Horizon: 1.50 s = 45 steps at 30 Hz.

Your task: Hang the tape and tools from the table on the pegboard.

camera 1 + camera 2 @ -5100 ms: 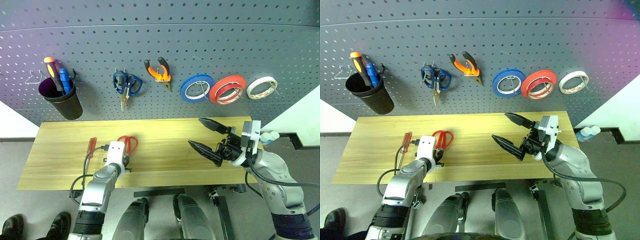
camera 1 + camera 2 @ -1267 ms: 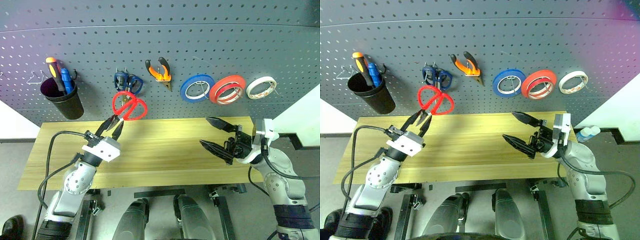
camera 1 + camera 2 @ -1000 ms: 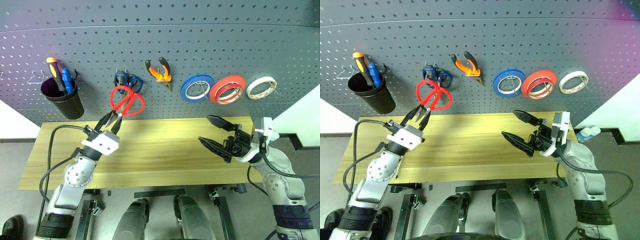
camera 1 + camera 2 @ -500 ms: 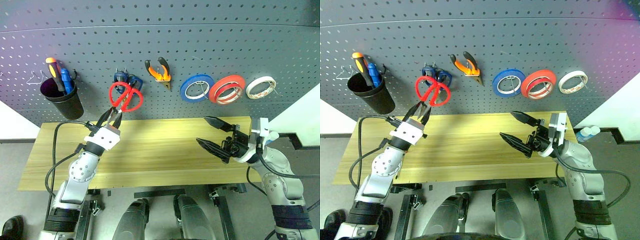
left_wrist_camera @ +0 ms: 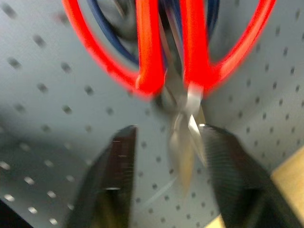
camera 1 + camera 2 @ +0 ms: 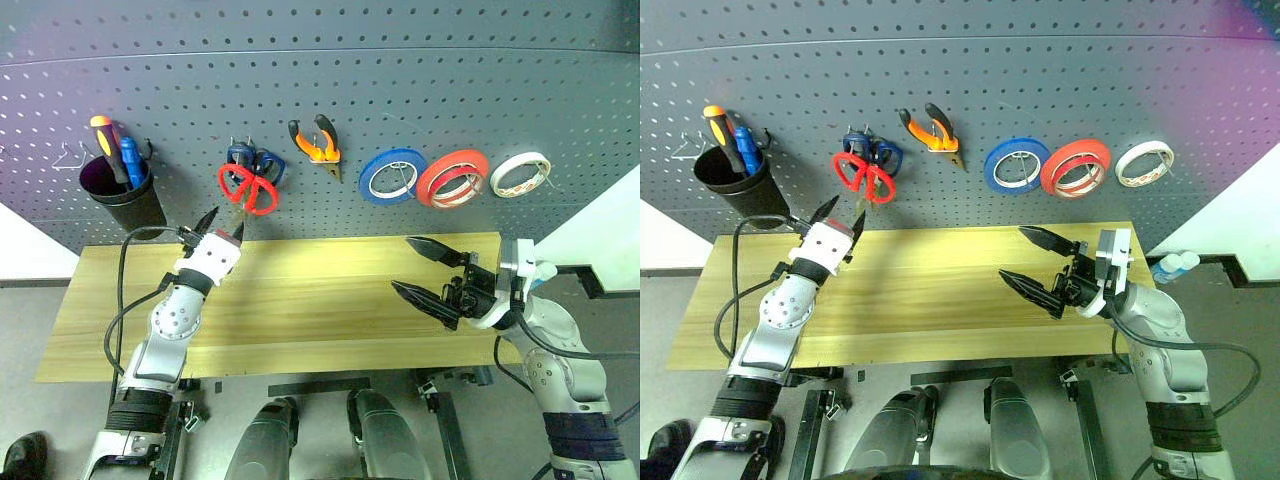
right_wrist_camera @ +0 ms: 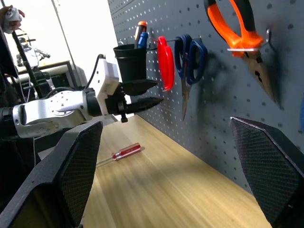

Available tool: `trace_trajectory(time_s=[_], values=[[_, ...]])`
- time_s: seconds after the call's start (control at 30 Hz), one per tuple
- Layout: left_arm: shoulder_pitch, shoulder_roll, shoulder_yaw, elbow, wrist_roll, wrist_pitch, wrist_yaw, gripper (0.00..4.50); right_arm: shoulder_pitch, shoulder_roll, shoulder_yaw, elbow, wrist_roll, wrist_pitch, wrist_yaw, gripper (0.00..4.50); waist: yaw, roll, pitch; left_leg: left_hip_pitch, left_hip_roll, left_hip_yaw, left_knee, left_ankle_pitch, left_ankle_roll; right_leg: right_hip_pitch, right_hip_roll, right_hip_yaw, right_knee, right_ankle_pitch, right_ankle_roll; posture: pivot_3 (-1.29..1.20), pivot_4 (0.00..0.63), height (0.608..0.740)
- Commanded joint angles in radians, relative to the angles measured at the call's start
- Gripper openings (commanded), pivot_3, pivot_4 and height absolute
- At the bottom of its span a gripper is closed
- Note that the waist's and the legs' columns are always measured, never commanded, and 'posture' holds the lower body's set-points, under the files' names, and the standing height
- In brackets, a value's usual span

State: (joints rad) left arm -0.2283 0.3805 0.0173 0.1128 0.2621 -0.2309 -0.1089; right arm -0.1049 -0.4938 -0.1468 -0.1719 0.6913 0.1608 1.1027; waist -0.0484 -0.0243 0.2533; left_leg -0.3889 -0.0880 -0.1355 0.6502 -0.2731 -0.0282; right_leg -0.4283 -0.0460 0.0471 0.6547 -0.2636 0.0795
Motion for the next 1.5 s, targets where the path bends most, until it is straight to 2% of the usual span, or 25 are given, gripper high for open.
trace_trajectory(time_s=[0.03, 0.1, 0.13, 0.47, 0.7, 1.1, 1.33, 1.5], values=[[0.008, 0.000, 0.002, -0.015, -0.019, -0.011, -0.006, 3.78, 0.001, -0.001, -0.017, -0.018, 0.009, -0.013, 0.006, 4.50, 0.001, 0.000, 0.000, 0.000, 0.000, 0.000, 0.000, 0.000, 0.000, 0.000, 0.000, 0.000, 0.000, 0.000, 0.000, -0.14, 0.219, 0.740], [0.023, 0.004, -0.010, -0.023, -0.012, -0.024, -0.013, 4.47, 0.000, -0.001, -0.019, -0.015, 0.009, -0.014, 0.007, 4.50, 0.002, 0.000, 0.000, 0.000, 0.000, 0.000, 0.000, 0.000, 0.000, 0.000, 0.000, 0.000, 0.001, 0.000, 0.000, -0.14, 0.219, 0.740], [0.032, 0.004, -0.014, -0.028, -0.008, -0.022, -0.015, 4.49, -0.001, 0.000, -0.019, -0.014, 0.009, -0.015, 0.008, 4.50, 0.001, 0.000, 0.000, 0.000, 0.000, 0.000, 0.000, 0.000, 0.000, 0.000, 0.000, 0.000, 0.001, 0.000, 0.000, -0.14, 0.215, 0.740], [0.183, 0.022, -0.005, -0.171, -0.008, -0.006, -0.036, 4.49, -0.014, 0.002, -0.011, -0.003, 0.005, -0.020, 0.025, 4.50, 0.002, 0.001, -0.001, 0.000, 0.000, 0.000, 0.000, 0.000, 0.000, 0.000, 0.000, 0.001, 0.001, 0.000, 0.000, -0.13, 0.206, 0.740], [0.295, -0.014, 0.100, -0.210, -0.092, 0.179, -0.021, 4.49, -0.031, -0.019, 0.022, -0.016, 0.016, 0.008, 0.095, 4.50, 0.003, 0.004, -0.004, 0.001, 0.000, 0.001, 0.000, 0.000, 0.000, 0.000, 0.000, 0.001, 0.001, 0.000, 0.000, -0.11, 0.213, 0.740], [0.207, -0.011, 0.229, -0.073, -0.202, 0.418, -0.010, 4.49, -0.116, -0.019, 0.095, -0.021, 0.016, 0.054, 0.173, 4.50, 0.005, 0.004, -0.004, 0.001, 0.000, 0.000, 0.002, 0.000, 0.000, 0.001, 0.000, 0.001, 0.003, 0.000, 0.000, -0.09, 0.234, 0.740], [0.229, -0.013, 0.235, -0.066, -0.222, 0.474, -0.015, 4.49, -0.114, -0.006, 0.085, 0.017, -0.015, 0.018, 0.154, 4.50, 0.004, 0.004, -0.004, 0.001, 0.000, 0.000, 0.002, 0.000, 0.000, 0.001, 0.000, 0.001, 0.003, 0.000, 0.000, -0.09, 0.247, 0.740], [0.189, -0.025, 0.233, 0.026, -0.248, 0.590, -0.005, 4.49, -0.116, -0.001, 0.082, 0.006, -0.015, 0.027, 0.128, 4.50, 0.004, 0.004, -0.004, 0.001, 0.000, 0.000, 0.002, 0.000, 0.000, 0.001, 0.000, 0.001, 0.003, 0.000, 0.000, -0.09, 0.251, 0.740]])
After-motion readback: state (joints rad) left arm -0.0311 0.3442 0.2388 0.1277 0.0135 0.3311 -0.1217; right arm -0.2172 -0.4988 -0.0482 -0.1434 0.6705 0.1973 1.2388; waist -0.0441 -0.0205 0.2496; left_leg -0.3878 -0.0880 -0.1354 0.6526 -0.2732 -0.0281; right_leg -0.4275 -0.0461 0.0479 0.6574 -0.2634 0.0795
